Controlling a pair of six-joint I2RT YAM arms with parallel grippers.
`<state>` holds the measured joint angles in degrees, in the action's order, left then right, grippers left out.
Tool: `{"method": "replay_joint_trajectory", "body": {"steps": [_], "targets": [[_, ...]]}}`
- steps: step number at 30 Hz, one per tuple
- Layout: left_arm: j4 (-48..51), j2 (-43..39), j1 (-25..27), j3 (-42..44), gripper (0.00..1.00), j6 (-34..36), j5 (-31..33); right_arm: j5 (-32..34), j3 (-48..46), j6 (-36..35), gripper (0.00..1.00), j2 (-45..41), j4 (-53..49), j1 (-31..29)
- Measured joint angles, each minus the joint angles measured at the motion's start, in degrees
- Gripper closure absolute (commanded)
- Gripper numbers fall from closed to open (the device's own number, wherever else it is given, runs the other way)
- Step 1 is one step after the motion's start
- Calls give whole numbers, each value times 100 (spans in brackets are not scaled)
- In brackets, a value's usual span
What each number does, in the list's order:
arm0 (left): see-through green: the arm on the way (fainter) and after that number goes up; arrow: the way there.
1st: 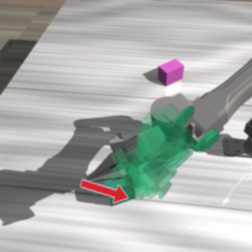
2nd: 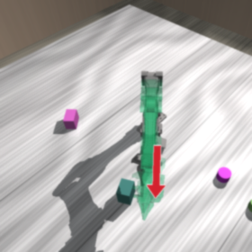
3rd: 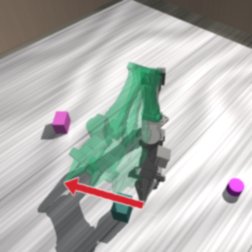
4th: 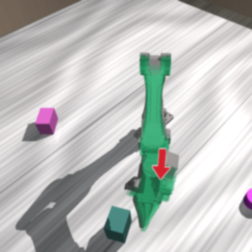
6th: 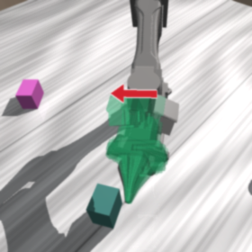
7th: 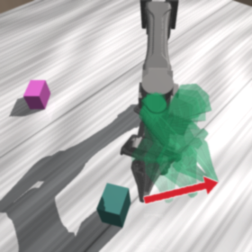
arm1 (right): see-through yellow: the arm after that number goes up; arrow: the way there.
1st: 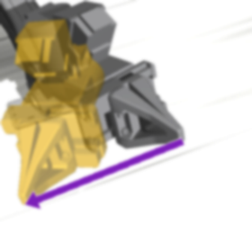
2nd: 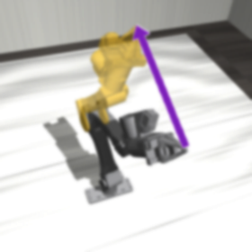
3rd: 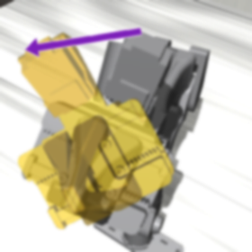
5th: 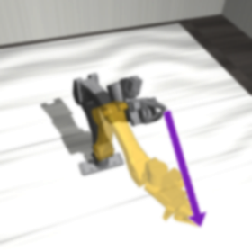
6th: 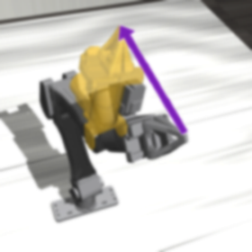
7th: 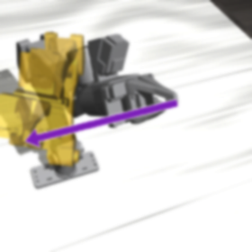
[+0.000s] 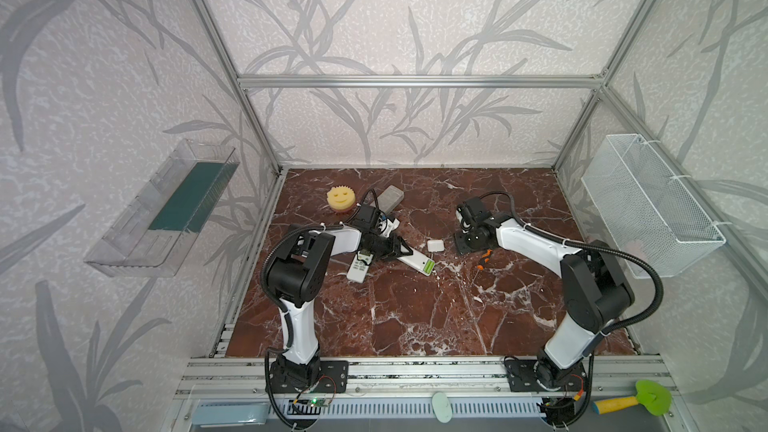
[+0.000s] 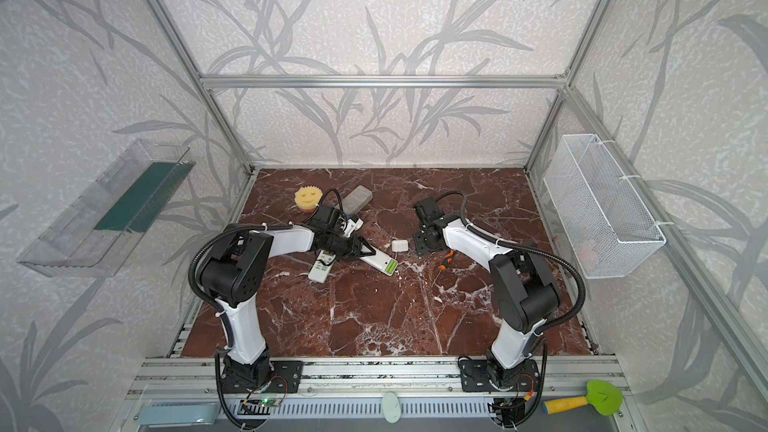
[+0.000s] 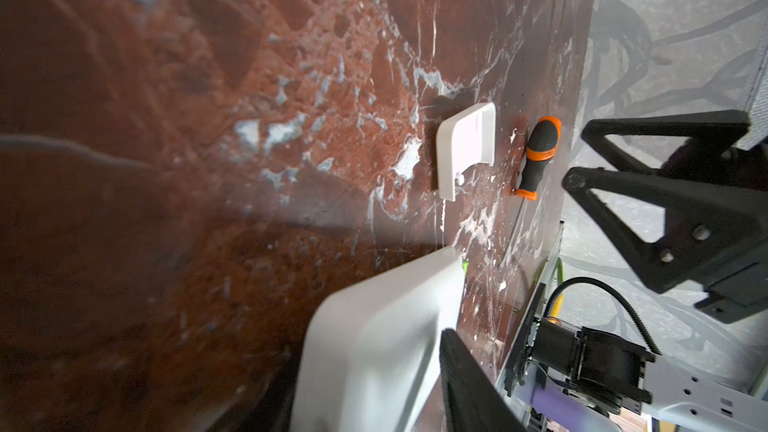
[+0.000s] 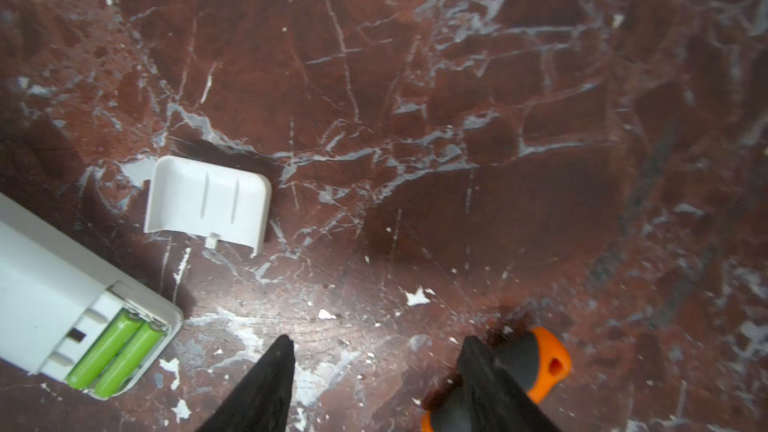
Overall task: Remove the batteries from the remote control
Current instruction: 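Move the right gripper to the orange screwdriver and grasp its handle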
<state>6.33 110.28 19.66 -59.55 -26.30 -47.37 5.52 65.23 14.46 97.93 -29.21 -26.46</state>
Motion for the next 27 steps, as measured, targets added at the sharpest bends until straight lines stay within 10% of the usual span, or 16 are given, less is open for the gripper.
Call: {"method": "replay_joint_trajectory", "body": {"steps": [9, 27], "targets": [[503, -555, -177, 0, 47, 341, 553, -684, -1449, 782, 38, -1001, 350, 1322], [835, -2164, 111, 570, 52, 531, 1300, -1471, -1152, 1416, 43, -107, 807, 1381]]}}
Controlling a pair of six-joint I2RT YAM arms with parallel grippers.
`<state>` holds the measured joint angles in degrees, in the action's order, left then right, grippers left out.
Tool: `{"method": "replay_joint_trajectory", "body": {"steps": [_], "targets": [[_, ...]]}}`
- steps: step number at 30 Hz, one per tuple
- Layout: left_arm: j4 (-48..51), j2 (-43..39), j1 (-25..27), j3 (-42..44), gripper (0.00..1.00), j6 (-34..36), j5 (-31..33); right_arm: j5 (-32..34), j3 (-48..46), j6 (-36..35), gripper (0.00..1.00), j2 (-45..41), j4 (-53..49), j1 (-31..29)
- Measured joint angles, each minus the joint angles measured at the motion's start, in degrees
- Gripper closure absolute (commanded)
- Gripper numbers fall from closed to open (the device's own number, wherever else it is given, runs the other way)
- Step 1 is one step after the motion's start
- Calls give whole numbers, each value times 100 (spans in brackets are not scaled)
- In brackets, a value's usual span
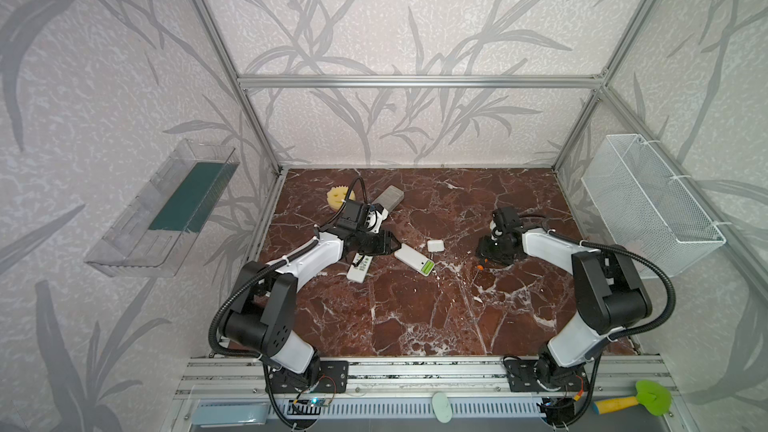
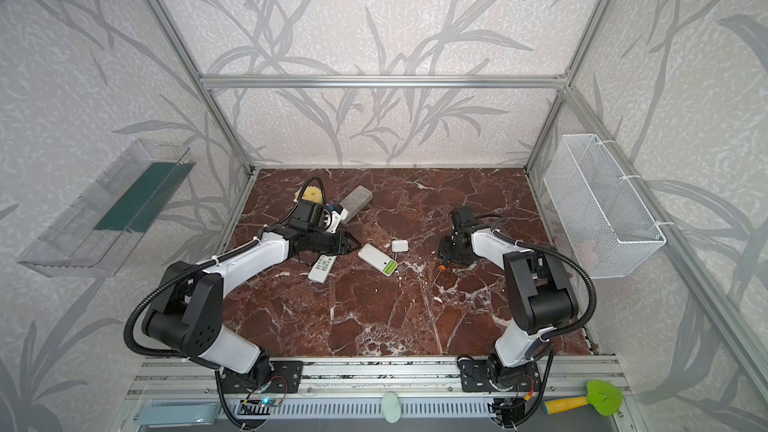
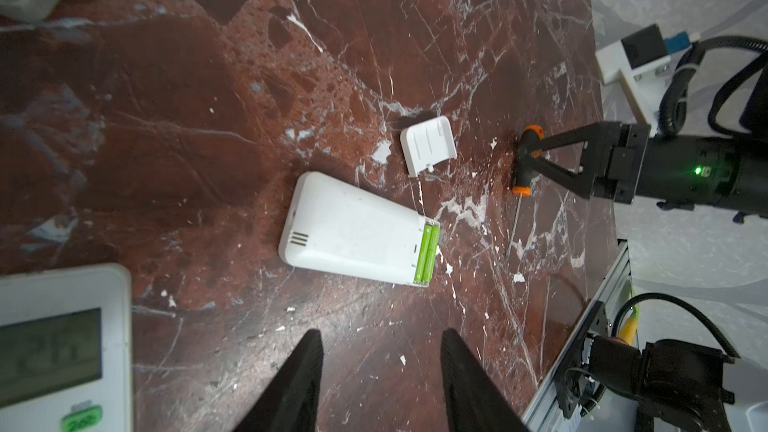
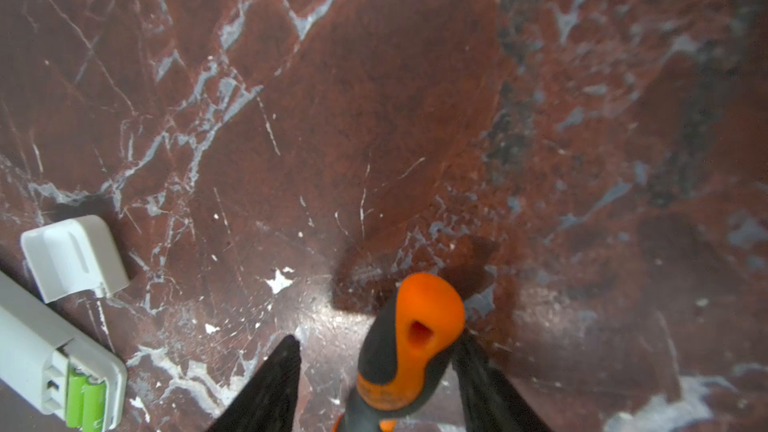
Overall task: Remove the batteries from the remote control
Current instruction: 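Move the right gripper to the orange screwdriver and grasp its handle, then lift the screwdriver with the right gripper while the left gripper moves toward it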
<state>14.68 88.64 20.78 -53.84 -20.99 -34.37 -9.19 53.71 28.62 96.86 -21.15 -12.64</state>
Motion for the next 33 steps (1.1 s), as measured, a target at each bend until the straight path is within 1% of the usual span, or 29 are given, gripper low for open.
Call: {"method": "replay_joint_trajectory", "body": {"steps": [1, 5, 12, 15, 17, 22, 26, 29, 33], "targets": [[11, -42, 50, 31, 52, 0, 22, -2, 63, 26, 45, 55, 4, 0], [17, -179, 319, 76, 54, 7, 164, 20, 201, 98, 62, 236, 70, -4], [-52, -221, 675, 76, 56, 105, 262, 105, -114, 291, 78, 42, 378, -22], [-151, -251, 833, 90, 55, 131, 280, 177, -330, 332, 80, -177, 402, -63], [-264, -330, 962, 138, 53, 142, 337, 210, -470, 378, 80, -385, 420, -105], [-686, -651, 1582, 291, 53, 140, 638, 310, -632, 509, 81, -1329, 431, -369], [-1370, -887, 2306, 444, 55, 184, 1045, 535, -599, 588, 81, -2358, 553, -802], [-1816, -922, 2743, 446, 56, 232, 1276, 796, -505, 586, 81, -2922, 595, -1161], [-2105, -750, 2999, 278, 56, 264, 1357, 1106, -332, 538, 81, -3397, 656, -1676]]}}
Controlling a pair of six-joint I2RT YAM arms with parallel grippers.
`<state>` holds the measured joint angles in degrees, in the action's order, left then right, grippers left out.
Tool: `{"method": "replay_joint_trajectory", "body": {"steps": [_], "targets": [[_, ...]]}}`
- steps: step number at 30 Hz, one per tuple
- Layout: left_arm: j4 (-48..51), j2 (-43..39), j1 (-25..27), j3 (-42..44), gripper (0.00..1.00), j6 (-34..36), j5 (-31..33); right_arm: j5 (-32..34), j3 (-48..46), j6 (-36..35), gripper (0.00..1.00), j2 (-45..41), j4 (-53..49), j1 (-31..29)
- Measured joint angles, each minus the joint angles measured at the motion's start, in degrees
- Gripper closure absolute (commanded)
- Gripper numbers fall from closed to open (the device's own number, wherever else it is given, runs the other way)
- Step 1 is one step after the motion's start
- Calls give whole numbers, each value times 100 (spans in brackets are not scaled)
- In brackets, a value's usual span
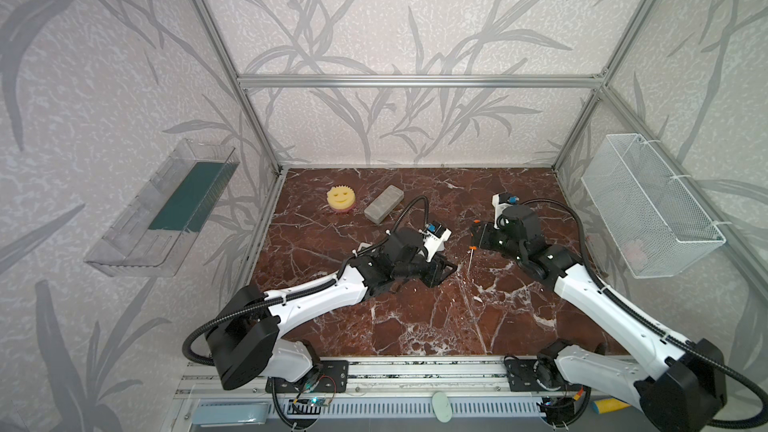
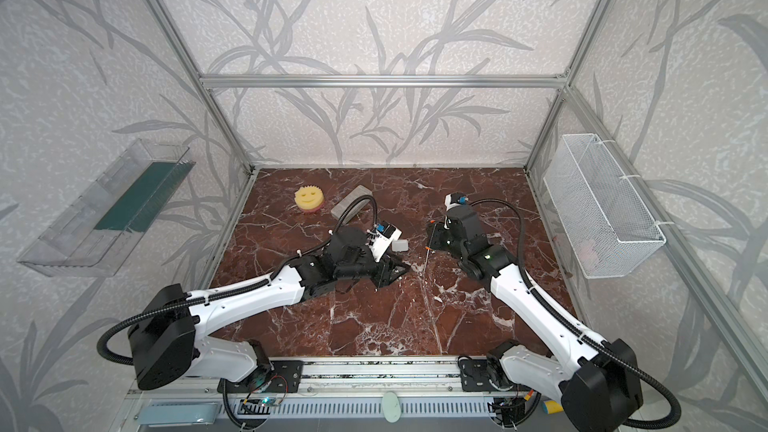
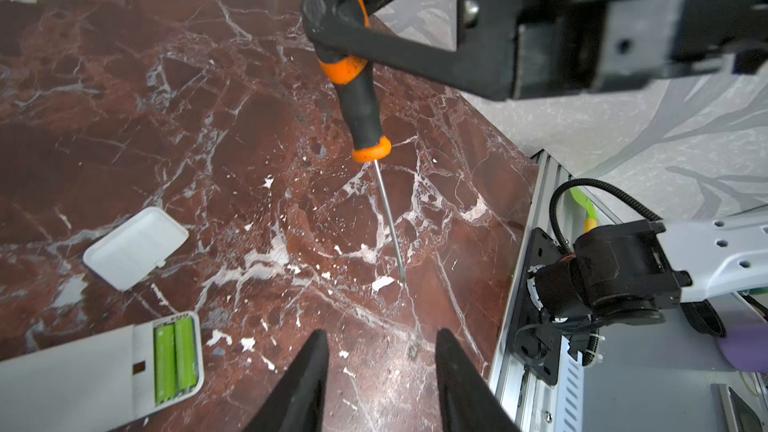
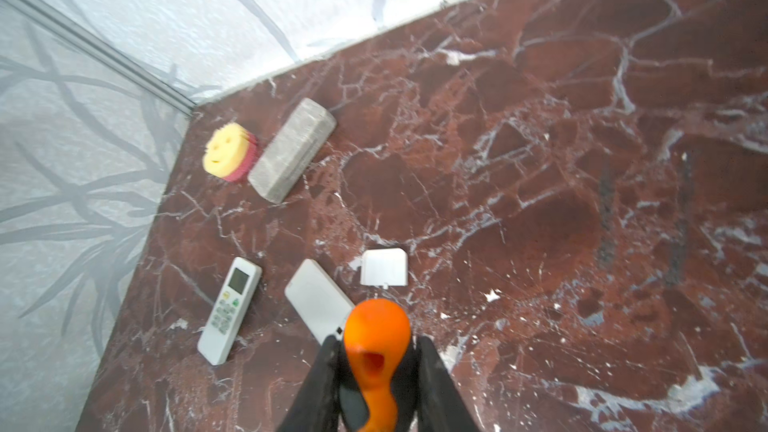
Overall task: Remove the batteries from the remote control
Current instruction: 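Lift the screwdriver with the right gripper while the left gripper moves toward it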
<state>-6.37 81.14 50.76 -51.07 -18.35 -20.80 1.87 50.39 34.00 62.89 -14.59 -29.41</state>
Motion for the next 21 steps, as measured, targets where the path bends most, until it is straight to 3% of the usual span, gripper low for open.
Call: {"method": "replay_joint_trajectory", "body": {"steps": [7, 10, 15, 17, 21], "targets": [[-490, 466, 249, -310, 56, 17, 24, 448, 129, -87, 81, -374, 50, -671], [-649, 566, 295, -323, 61, 4, 33, 525, 129, -85, 81, -439, 50, -745], [-758, 616, 317, -326, 100, -17, 140, 629, 129, -81, 81, -568, 57, -752], [-761, 616, 317, -326, 100, 26, 234, 673, 129, -87, 73, -629, 59, -752], [-778, 492, 286, -299, 100, 201, 262, 597, 129, -254, 40, -756, 59, -739]]}}
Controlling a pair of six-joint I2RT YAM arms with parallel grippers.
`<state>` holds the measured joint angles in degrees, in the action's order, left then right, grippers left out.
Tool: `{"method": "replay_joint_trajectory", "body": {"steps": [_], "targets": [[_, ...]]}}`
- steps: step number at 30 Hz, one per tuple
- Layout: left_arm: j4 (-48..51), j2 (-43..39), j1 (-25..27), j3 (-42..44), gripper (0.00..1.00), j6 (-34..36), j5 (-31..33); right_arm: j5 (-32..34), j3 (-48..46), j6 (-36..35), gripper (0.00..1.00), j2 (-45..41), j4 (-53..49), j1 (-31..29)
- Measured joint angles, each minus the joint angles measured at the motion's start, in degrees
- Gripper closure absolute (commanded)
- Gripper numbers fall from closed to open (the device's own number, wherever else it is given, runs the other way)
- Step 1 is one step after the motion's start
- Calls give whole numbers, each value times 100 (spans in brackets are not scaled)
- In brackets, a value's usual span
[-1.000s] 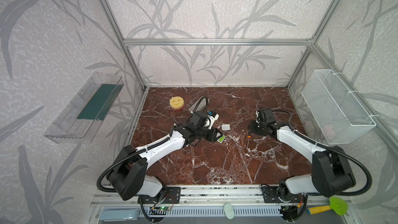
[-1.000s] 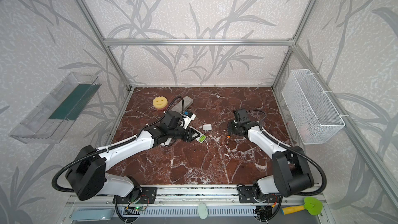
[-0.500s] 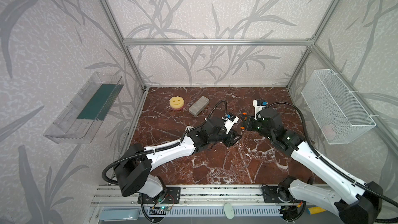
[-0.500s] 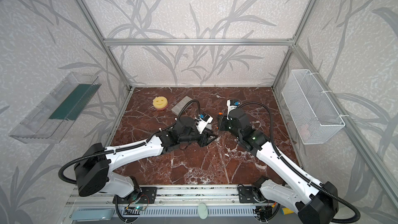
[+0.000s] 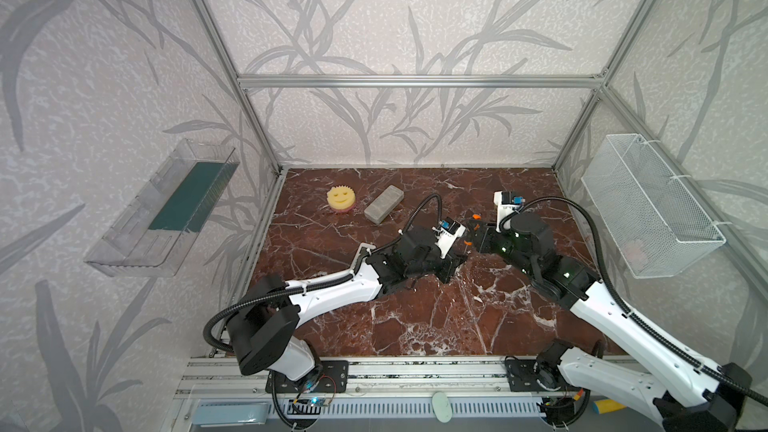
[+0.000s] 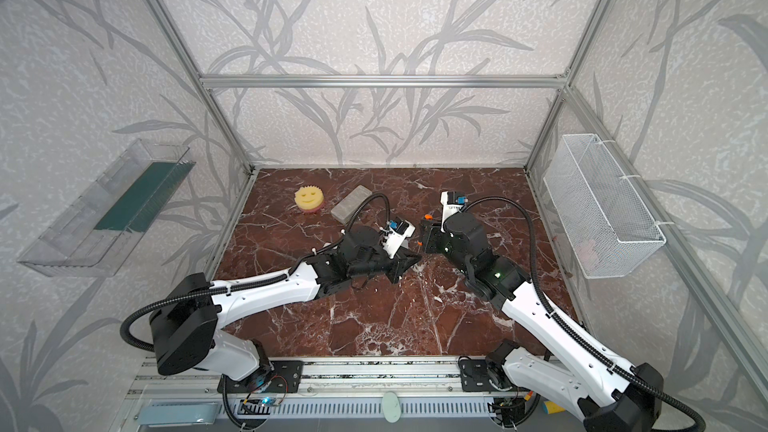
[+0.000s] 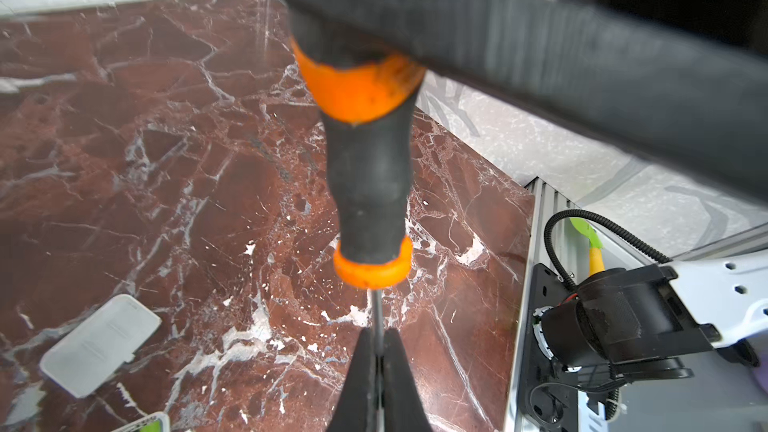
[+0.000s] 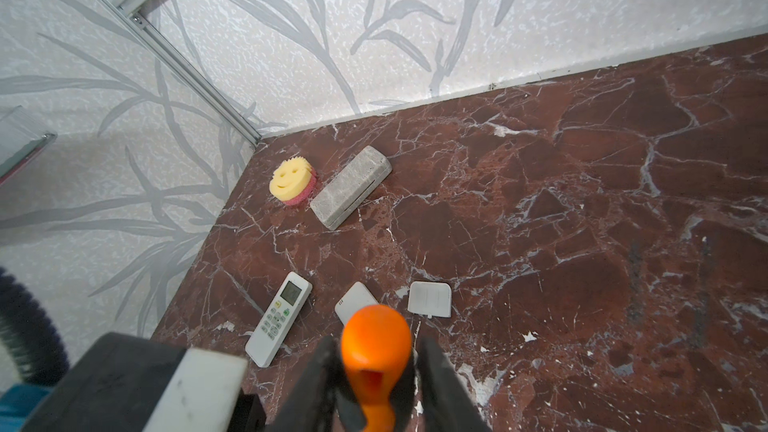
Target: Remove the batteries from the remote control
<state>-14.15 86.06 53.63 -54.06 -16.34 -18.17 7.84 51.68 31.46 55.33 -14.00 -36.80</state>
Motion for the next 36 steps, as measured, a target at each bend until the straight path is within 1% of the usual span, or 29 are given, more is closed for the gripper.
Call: {"method": "replay_joint_trajectory", "body": {"steps": [1, 3, 5, 9, 12, 15, 17, 20, 25, 30, 36], "targets": [[0, -59, -4, 31, 100, 63, -4, -76, 4, -61, 35, -39, -35, 33], [61, -195, -48, 92, 100, 260, -98, -461, 125, -273, 28, -103, -293, 181], [219, -293, -142, 94, 100, 468, -238, -933, 404, -487, 25, -92, -643, 442], [688, -452, -385, 74, 100, 966, -721, -1956, 1213, -835, 24, 0, -1381, 940], [979, -501, -546, 63, 100, 1241, -1075, -2599, 1563, -1012, 26, 66, -1714, 992], [1147, -553, -632, 63, 100, 1394, -1353, -3088, 1606, -1029, 30, 160, -1884, 990], [1222, -599, -656, 63, 100, 1475, -1484, -3241, 1596, -1010, 31, 269, -1965, 992], [1266, -654, -656, 63, 100, 1554, -1620, -3274, 1552, -979, 31, 431, -2063, 992], [1331, -723, -656, 61, 100, 1655, -1681, -3335, 1360, -787, 34, 544, -2015, 992], [1331, -772, -656, 61, 100, 1687, -1515, -3532, 1078, -472, 42, 693, -1779, 988], [1357, -809, -656, 61, 100, 1740, -1287, -3646, 1005, -243, 53, 820, -1554, 935]]}}
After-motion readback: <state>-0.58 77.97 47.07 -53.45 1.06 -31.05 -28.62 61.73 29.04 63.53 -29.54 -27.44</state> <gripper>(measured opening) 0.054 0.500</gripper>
